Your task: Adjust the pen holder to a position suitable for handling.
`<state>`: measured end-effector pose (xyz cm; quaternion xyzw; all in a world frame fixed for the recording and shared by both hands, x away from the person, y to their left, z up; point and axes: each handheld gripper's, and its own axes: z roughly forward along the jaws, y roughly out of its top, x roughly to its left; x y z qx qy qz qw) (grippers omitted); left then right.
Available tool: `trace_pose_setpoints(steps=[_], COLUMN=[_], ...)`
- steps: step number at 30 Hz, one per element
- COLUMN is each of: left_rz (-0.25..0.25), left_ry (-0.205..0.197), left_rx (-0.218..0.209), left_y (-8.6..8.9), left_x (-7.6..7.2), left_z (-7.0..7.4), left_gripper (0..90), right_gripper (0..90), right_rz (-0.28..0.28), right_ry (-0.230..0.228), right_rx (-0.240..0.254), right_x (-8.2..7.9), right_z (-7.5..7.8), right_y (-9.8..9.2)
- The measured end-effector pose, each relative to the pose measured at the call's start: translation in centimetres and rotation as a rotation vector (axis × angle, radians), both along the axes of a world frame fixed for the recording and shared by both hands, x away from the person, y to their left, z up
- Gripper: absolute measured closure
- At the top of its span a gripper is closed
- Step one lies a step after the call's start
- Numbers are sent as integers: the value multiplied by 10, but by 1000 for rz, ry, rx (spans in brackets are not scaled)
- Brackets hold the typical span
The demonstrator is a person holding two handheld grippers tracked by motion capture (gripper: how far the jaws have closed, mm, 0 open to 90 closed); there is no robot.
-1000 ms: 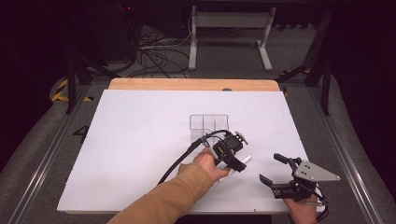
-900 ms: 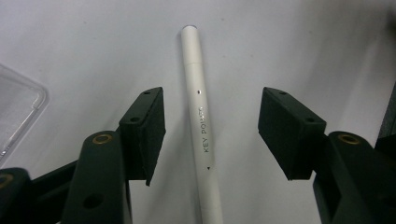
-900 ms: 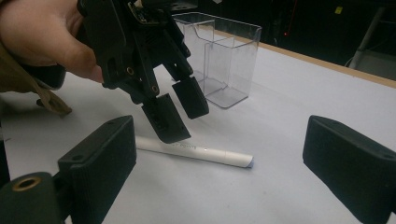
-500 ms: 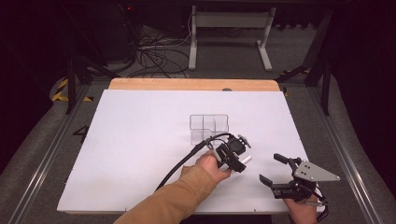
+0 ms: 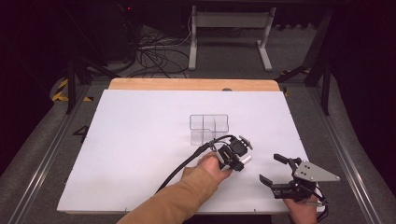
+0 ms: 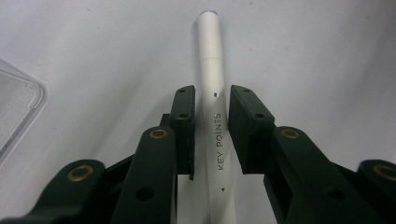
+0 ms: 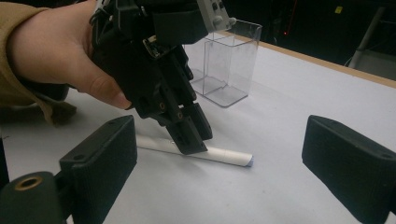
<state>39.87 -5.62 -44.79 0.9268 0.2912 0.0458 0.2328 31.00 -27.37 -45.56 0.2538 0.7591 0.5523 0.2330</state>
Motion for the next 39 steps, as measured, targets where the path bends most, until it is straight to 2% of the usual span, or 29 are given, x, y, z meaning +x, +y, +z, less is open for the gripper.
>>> trace_pose_setpoints(steps=[5, 18, 22, 25, 39], left_rz=[2, 23, 23, 21, 22], left_ry=[-9, -18, -25, -35, -68], left_rx=[30, 45, 37, 27, -87], left_y=[-4, -6, -5, -4, 14], left_x=[-1, -2, -2, -3, -8], left_z=[-3, -3, -1, 4, 32], left_gripper=[764, 784, 785, 786, 786], right_gripper=[106, 107, 107, 107, 112], right_rz=[0, 3, 2, 2, -1], right_ry=[-1, 1, -1, -3, -9], right_rx=[-4, -9, -8, -4, -6], right_x=[0, 0, 0, 0, -1], right_z=[0, 0, 0, 0, 0], right_y=[0, 1, 1, 1, 1])
